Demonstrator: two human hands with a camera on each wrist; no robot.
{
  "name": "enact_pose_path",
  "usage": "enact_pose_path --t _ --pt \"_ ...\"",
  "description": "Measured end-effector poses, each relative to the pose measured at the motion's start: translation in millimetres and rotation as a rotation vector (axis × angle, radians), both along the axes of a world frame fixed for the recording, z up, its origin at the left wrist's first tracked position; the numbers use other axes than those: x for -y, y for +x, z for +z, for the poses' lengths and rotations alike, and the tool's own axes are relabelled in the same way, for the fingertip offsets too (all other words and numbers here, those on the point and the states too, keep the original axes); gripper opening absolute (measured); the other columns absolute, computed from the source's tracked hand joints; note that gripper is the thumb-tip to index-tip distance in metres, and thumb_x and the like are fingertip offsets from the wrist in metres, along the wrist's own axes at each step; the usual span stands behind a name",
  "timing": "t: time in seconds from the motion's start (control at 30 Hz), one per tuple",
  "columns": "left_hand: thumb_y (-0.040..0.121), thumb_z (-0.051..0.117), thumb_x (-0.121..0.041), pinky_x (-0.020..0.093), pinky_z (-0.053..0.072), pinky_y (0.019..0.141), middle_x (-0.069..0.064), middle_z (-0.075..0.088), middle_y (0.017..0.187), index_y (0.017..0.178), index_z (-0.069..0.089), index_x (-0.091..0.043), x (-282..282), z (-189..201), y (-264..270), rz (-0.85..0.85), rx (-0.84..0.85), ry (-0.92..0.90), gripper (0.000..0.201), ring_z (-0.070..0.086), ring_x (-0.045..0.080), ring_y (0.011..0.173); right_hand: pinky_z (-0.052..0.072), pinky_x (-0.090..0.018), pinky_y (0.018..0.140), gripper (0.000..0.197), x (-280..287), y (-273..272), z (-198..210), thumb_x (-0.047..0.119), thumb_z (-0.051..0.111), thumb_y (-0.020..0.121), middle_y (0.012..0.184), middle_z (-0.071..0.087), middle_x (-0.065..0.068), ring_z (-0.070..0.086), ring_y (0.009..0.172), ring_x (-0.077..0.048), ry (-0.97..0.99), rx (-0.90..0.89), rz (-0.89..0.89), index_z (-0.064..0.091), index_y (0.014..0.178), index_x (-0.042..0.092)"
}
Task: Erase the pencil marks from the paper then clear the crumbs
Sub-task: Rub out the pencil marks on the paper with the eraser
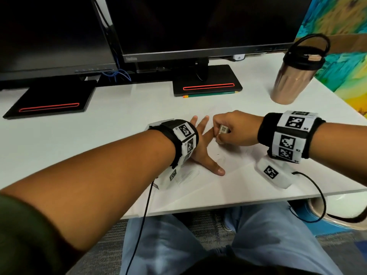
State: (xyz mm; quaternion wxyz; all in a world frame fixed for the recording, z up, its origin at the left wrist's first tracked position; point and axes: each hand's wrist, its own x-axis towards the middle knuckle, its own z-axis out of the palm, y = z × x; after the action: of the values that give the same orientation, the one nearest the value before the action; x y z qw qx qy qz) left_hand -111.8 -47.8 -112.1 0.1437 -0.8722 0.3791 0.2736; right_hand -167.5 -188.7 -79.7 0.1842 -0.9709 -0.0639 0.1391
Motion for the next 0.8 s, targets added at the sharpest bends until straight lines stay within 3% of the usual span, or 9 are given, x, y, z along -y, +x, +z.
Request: enact_pose_path --t 0.1,0.2,0.33,0.47,0.6,0.73,0.8 --pt "0.061 0.054 -0.093 0.063 -0.006 0.118 0.008 -0.040 0.156 0.153 -0.019 -0.039 -1.1 1.2 -1.0 -0.004 0.003 0.002 0.130 -0.032 0.038 0.144 0.052 -0.032 0.080 0.007 -2.3 -0.7 1.8 0.019 0.066 0.084 0.093 0.070 0.005 0.063 0.087 -0.012 -0.003 -0.073 0.079 0.059 0.087 0.020" --pt "0.058 0.056 -0.094 0.063 -0.006 0.118 0.007 -0.038 0.157 0.150 -0.026 -0.037 -0.4 -0.9 -1.6 0.001 0.002 -0.010 0.136 -0.032 0.037 0.145 0.053 -0.037 0.082 0.007 2.7 4.1 3.5 0.019 0.066 0.083 0.092 0.069 0.005 0.063 0.090 -0.016 -0.005 -0.015 0.018 0.060 0.086 0.020" --pt "0.059 0.056 -0.093 0.063 -0.005 0.118 0.008 -0.039 0.156 0.154 -0.017 -0.039 -0.2 -1.3 -0.5 0.009 0.002 -0.004 0.132 -0.032 0.037 0.144 0.050 -0.025 0.075 0.006 -1.1 -0.4 0.3 0.018 0.066 0.084 0.089 0.070 0.010 0.063 0.084 -0.007 0.027 -0.117 0.099 0.061 0.085 0.020" --pt "0.057 0.056 -0.094 0.062 -0.005 0.118 0.008 -0.037 0.158 0.151 -0.025 -0.038 1.7 -1.0 -0.1 0.012 0.018 -0.014 0.137 -0.030 0.039 0.145 0.053 -0.036 0.081 0.006 6.4 -0.3 -1.0 0.019 0.066 0.083 0.087 0.069 0.011 0.063 0.085 -0.010 0.029 -0.020 0.026 0.061 0.085 0.022" --pt "0.059 0.055 -0.093 0.061 -0.006 0.119 0.009 -0.038 0.157 0.153 -0.019 -0.037 0.8 0.2 -0.7 0.002 0.024 -0.004 0.133 -0.029 0.039 0.145 0.053 -0.032 0.078 0.008 0.4 -3.5 -0.3 0.018 0.067 0.083 0.087 0.069 0.010 0.064 0.084 -0.009 0.021 -0.098 0.092 0.060 0.083 0.023" --pt "0.056 0.056 -0.095 0.061 -0.006 0.117 0.008 -0.037 0.158 0.151 -0.026 -0.036 0.3 -2.3 0.4 -0.001 0.029 -0.019 0.139 -0.029 0.038 0.146 0.054 -0.037 0.082 0.006 8.1 4.1 2.1 0.019 0.067 0.083 0.088 0.070 0.008 0.064 0.088 -0.014 -0.002 -0.011 0.019 0.061 0.085 0.021" --pt "0.057 0.055 -0.094 0.063 -0.005 0.118 0.009 -0.037 0.157 0.152 -0.023 -0.036 0.3 -1.7 0.9 -0.004 0.032 -0.009 0.136 -0.029 0.039 0.146 0.054 -0.036 0.082 0.006 4.8 4.2 2.5 0.018 0.066 0.082 0.087 0.070 0.009 0.064 0.084 -0.011 -0.015 -0.088 0.081 0.061 0.084 0.021"
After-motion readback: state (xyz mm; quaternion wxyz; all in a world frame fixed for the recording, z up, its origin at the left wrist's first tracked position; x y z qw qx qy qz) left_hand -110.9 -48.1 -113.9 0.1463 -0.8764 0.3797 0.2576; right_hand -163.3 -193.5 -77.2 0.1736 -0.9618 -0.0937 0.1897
